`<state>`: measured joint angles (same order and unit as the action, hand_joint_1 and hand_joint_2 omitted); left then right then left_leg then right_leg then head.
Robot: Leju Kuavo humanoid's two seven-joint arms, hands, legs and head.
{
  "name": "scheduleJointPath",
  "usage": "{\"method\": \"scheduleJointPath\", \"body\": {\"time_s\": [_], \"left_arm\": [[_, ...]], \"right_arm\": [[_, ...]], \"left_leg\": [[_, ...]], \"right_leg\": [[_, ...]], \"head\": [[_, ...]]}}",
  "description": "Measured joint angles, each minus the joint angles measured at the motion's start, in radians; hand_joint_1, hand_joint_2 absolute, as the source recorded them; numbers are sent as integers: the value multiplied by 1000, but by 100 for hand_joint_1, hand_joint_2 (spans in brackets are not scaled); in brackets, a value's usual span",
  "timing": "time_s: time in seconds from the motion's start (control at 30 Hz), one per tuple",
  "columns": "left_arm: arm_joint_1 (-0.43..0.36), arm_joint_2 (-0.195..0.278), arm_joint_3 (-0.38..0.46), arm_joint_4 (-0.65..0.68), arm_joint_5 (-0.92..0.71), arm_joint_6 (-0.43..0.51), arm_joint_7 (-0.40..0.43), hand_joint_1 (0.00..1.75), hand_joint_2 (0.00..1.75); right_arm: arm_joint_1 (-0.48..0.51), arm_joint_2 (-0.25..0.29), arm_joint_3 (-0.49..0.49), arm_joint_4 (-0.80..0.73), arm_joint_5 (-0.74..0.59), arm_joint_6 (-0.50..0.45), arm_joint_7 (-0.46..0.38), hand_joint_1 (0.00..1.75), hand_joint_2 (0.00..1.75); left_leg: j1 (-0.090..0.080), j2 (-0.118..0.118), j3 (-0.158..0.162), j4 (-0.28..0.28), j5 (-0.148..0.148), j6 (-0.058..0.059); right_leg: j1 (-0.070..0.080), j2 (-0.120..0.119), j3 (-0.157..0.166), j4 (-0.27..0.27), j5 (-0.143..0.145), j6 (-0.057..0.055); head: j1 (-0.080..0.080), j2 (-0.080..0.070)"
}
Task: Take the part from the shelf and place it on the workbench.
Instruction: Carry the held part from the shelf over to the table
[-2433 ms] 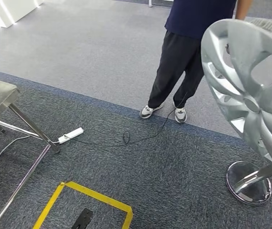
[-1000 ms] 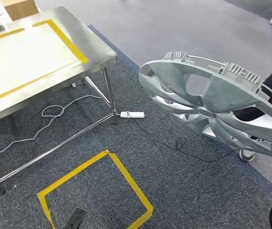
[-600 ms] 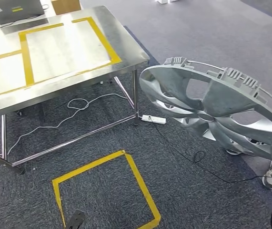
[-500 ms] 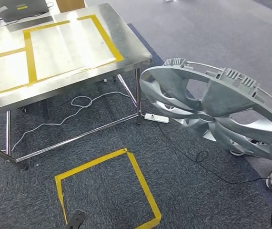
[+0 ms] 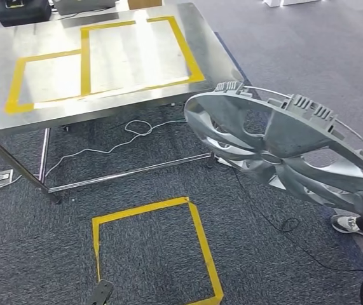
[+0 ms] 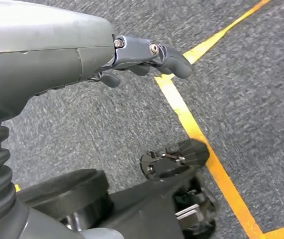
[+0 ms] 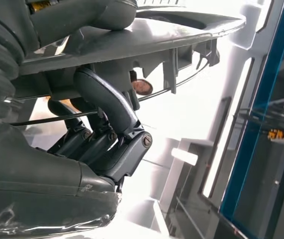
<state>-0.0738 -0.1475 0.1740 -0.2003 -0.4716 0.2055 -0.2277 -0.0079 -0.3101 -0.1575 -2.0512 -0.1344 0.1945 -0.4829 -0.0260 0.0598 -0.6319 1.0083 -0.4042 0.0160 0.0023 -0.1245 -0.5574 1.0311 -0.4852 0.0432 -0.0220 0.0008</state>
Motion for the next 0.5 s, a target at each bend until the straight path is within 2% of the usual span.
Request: {"method": "scheduleJointPath", "body": {"time_s": [0.03,0.07,0.1,0.17,0.2,0.23,0.27,0.3,0.33,0.4,0.43,0.47,0.5], "left_arm": [[2,0,0,0,0,0,0,0,175],[3,0,0,0,0,0,0,0,175],[3,0,0,0,0,0,0,0,175],[0,-1,0,0,0,0,0,0,175],[-1,-2,0,0,0,-1,0,0,175],[-1,-2,0,0,0,-1,0,0,175],[0,-2,0,0,0,-2,0,0,175],[0,-2,0,0,0,-2,0,0,175],[0,-2,0,0,0,-2,0,0,175],[-2,-2,0,0,0,-3,0,0,175],[-2,-2,0,0,0,-4,0,0,175],[-2,-2,0,0,0,-4,0,0,175],[-1,-1,0,0,-1,-5,0,0,175]], "right_arm": [[0,-1,0,-1,0,0,0,175,175],[0,-2,0,-2,0,0,0,175,175],[1,-4,-1,-2,0,0,-1,175,175],[3,-6,-2,-3,-1,0,-1,175,175],[6,-7,-3,-3,-1,0,-2,175,175],[8,-7,-3,-3,-1,0,-2,175,175],[11,-7,-3,-3,0,0,-2,175,175],[12,-8,-3,-3,0,0,-2,175,175],[12,-8,-3,-3,0,0,-2,175,175],[12,-9,-3,-3,0,0,-2,175,175],[12,-9,-3,-3,0,0,-2,175,175],[14,-9,-3,-3,0,0,-2,175,175],[15,-9,-3,-3,0,0,-2,175,175]], "left_leg": [[3,-13,2,-3,1,3],[6,-25,5,-6,2,8],[11,-37,8,-9,4,12],[16,-62,10,-10,5,18],[16,-76,10,-10,5,19],[16,-92,11,-9,4,19],[17,-107,12,-9,4,19],[18,-122,13,-9,4,18],[20,-137,15,-8,3,16],[21,-165,13,-2,2,6],[22,-178,9,1,3,0],[23,-190,4,1,6,-7],[24,-202,-1,1,10,-13]], "right_leg": [[-1,1,4,0,-5,6],[-2,18,2,10,-15,11],[-4,45,-9,40,-33,16],[-7,103,-67,158,-90,21],[-7,114,-104,224,-113,23],[-8,119,-132,268,-120,24],[-9,120,-144,277,-107,25],[-10,123,-136,245,-76,26],[-14,134,-112,182,-34,28],[-26,185,-56,57,17,32],[-30,206,-39,22,25,30],[-31,215,-32,11,22,25],[-29,206,-30,9,22,16]], "head": [[0,0],[2,0],[4,0],[10,0],[12,0],[12,0],[12,0],[12,0],[12,0],[12,0],[12,0],[12,0],[12,0]]}}
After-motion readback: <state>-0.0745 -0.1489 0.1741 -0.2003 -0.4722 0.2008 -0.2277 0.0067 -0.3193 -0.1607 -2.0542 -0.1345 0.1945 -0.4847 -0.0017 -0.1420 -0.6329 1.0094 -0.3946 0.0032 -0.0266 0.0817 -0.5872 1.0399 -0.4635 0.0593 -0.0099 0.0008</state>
